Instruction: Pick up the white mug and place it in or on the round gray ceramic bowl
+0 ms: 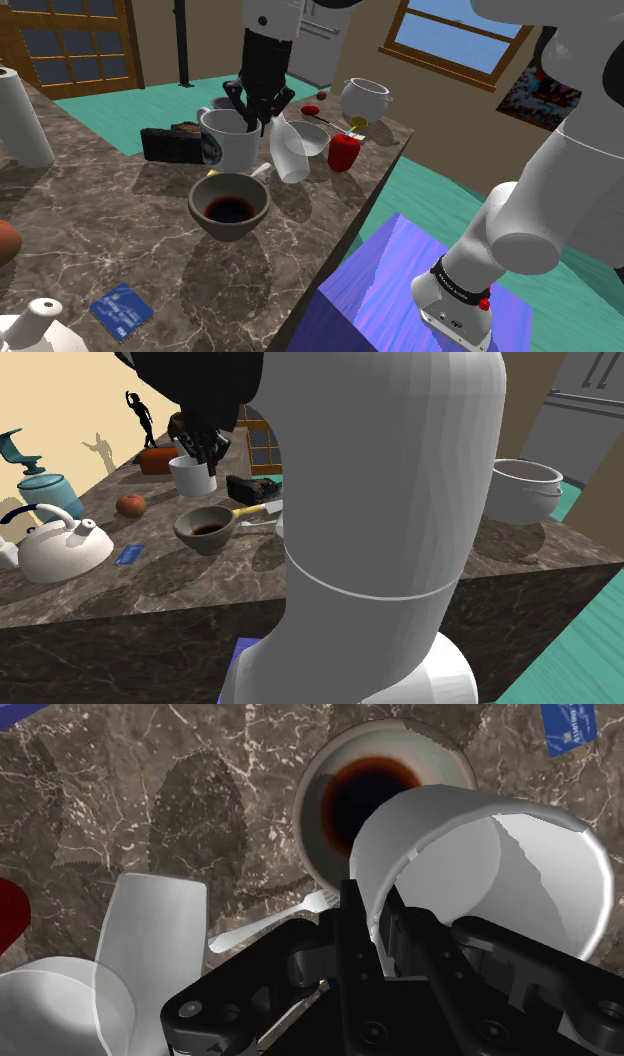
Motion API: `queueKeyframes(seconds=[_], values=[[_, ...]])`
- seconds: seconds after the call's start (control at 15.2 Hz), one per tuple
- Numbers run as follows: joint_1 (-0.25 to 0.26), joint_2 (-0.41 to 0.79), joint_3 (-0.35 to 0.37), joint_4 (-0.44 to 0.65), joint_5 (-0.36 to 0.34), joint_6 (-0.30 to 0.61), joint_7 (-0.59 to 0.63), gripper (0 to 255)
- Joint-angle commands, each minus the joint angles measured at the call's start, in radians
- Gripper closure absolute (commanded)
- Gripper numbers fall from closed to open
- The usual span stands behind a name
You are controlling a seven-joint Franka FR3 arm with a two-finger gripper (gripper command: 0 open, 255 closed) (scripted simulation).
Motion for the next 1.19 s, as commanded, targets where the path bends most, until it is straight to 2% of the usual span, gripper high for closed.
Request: queueKeyframes(seconds=[0.0, 0.92, 1.12], values=[[0.003, 0.013, 0.002, -0.007, -0.005, 0.020, 0.006, 255], [0.006, 0.041, 0.002, -0.164, -0.015, 0.203, 0.005, 255], [0.006, 0.045, 0.002, -0.172, -0.017, 0.214, 0.005, 255]])
